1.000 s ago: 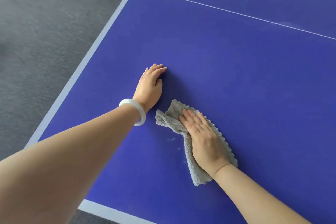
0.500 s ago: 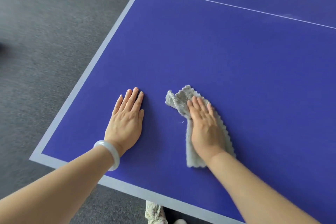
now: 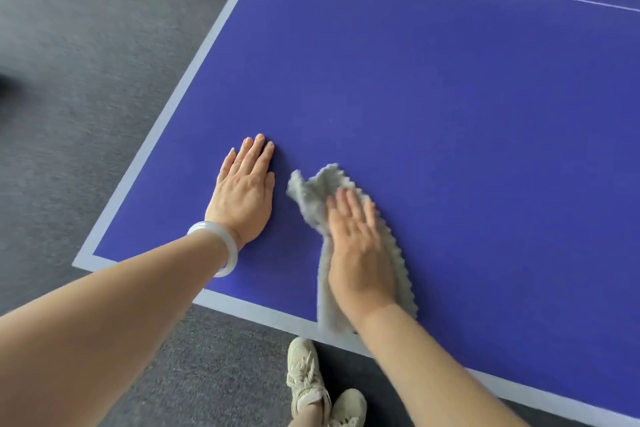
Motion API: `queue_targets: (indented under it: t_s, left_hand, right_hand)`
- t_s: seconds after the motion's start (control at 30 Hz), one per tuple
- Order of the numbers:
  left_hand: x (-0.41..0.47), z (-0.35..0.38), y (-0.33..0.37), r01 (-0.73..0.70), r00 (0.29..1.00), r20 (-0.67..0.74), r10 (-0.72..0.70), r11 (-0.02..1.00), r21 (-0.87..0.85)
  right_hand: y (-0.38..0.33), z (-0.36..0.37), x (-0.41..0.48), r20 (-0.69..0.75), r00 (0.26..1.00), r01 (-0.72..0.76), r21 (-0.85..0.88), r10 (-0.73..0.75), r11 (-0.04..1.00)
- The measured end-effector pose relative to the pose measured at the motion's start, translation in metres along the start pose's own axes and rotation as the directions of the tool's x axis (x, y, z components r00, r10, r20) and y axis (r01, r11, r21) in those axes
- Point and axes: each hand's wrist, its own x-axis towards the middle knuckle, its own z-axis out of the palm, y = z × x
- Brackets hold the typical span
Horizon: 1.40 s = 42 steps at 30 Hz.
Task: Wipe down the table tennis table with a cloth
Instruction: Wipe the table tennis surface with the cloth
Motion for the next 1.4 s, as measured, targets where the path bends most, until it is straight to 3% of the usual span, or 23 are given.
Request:
queue_targets:
  t_s: [0.07, 0.13, 0.2, 0.27, 0.37, 0.43, 0.5, 0.6, 0.7, 0.77, 0.8, 0.87, 0.9, 0.97, 1.07, 1.17, 1.27, 1.33, 1.4]
  left_hand:
    - [0.001, 0.000, 0.000, -0.002, 1.000, -0.002, 0.002, 1.000, -0.004]
    - [0.002, 0.001, 0.000, 0.002, 1.000, -0.012, -0.002, 1.000, -0.008]
    - [0.002, 0.003, -0.002, 0.001, 1.000, -0.014, -0.001, 1.000, -0.008]
    - [0.001, 0.004, -0.003, 0.004, 1.000, -0.018, -0.004, 1.000, -0.009]
    - [0.001, 0.005, -0.003, -0.001, 1.000, -0.022, 0.001, 1.000, -0.006]
    - [0.001, 0.005, -0.003, 0.002, 1.000, -0.025, -0.002, 1.000, 0.000]
    - [0.000, 0.005, -0.004, 0.007, 1.000, -0.026, -0.007, 1.000, 0.014]
    - [0.001, 0.005, -0.003, 0.005, 0.999, -0.033, -0.004, 1.000, 0.019]
    - [0.001, 0.005, -0.003, 0.005, 0.999, -0.044, -0.004, 1.000, 0.022]
    - [0.001, 0.006, -0.004, 0.007, 0.999, -0.048, -0.006, 1.000, 0.016]
    - [0.000, 0.006, -0.005, 0.011, 0.999, -0.050, -0.010, 1.000, 0.012]
    - [0.000, 0.007, -0.004, 0.012, 0.998, -0.058, -0.011, 1.000, 0.013]
    - [0.000, 0.007, -0.004, 0.010, 0.998, -0.062, -0.009, 1.000, 0.018]
    - [-0.001, 0.005, -0.002, 0.012, 0.998, -0.060, -0.011, 1.000, 0.024]
    - [-0.001, 0.003, 0.002, 0.023, 0.998, -0.058, -0.021, 0.999, 0.040]
    - [-0.001, -0.001, 0.002, 0.022, 0.999, -0.050, -0.020, 0.999, 0.036]
    - [-0.001, -0.003, 0.002, 0.022, 0.999, -0.039, -0.020, 0.999, 0.027]
    - [-0.001, -0.004, 0.000, 0.020, 0.999, -0.033, -0.020, 1.000, 0.013]
    - [-0.001, -0.002, -0.001, 0.030, 0.999, -0.029, -0.030, 1.000, -0.001]
  right_hand:
    - [-0.033, 0.006, -0.033, 0.102, 0.961, 0.256, 0.011, -0.255, 0.967]
    - [-0.015, -0.005, -0.041, 0.140, 0.927, 0.351, -0.007, -0.347, 0.936]
    - [0.040, -0.031, -0.038, 0.119, 0.966, 0.243, -0.096, -0.232, 0.965]
    - [0.109, -0.060, -0.036, 0.059, 0.998, 0.039, -0.208, -0.028, 0.977]
    - [0.181, -0.095, -0.032, 0.011, 0.940, -0.334, -0.184, 0.341, 0.925]
    - [0.169, -0.090, -0.029, -0.058, 0.910, -0.414, -0.098, 0.410, 0.905]
    - [0.114, -0.068, -0.036, -0.108, 0.945, -0.317, -0.072, 0.308, 0.946]
    - [0.021, -0.024, -0.071, 0.036, 0.999, -0.012, -0.015, 0.013, 1.000]
    - [0.026, -0.027, -0.073, 0.118, 0.979, 0.166, 0.030, -0.168, 0.986]
    - [0.076, -0.053, -0.067, 0.103, 0.992, 0.068, -0.012, -0.066, 0.998]
    - [0.109, -0.067, -0.069, 0.064, 0.995, -0.079, -0.042, 0.081, 0.996]
    - [0.173, -0.094, -0.071, -0.018, 0.916, -0.400, -0.084, 0.400, 0.913]
    - [0.193, -0.104, -0.072, -0.043, 0.873, -0.488, -0.098, 0.486, 0.868]
    - [0.193, -0.102, -0.070, -0.087, 0.847, -0.531, -0.091, 0.525, 0.842]
    - [0.118, -0.063, -0.066, -0.094, 0.896, -0.440, -0.055, 0.434, 0.896]
    - [0.017, -0.017, -0.069, 0.002, 0.992, -0.129, -0.028, 0.129, 0.991]
    - [-0.022, -0.004, -0.061, 0.070, 0.995, 0.065, 0.019, -0.067, 0.998]
    - [0.004, -0.014, -0.052, 0.127, 0.988, 0.088, 0.003, -0.088, 0.996]
    - [0.056, -0.030, -0.041, 0.107, 0.989, -0.095, -0.054, 0.101, 0.994]
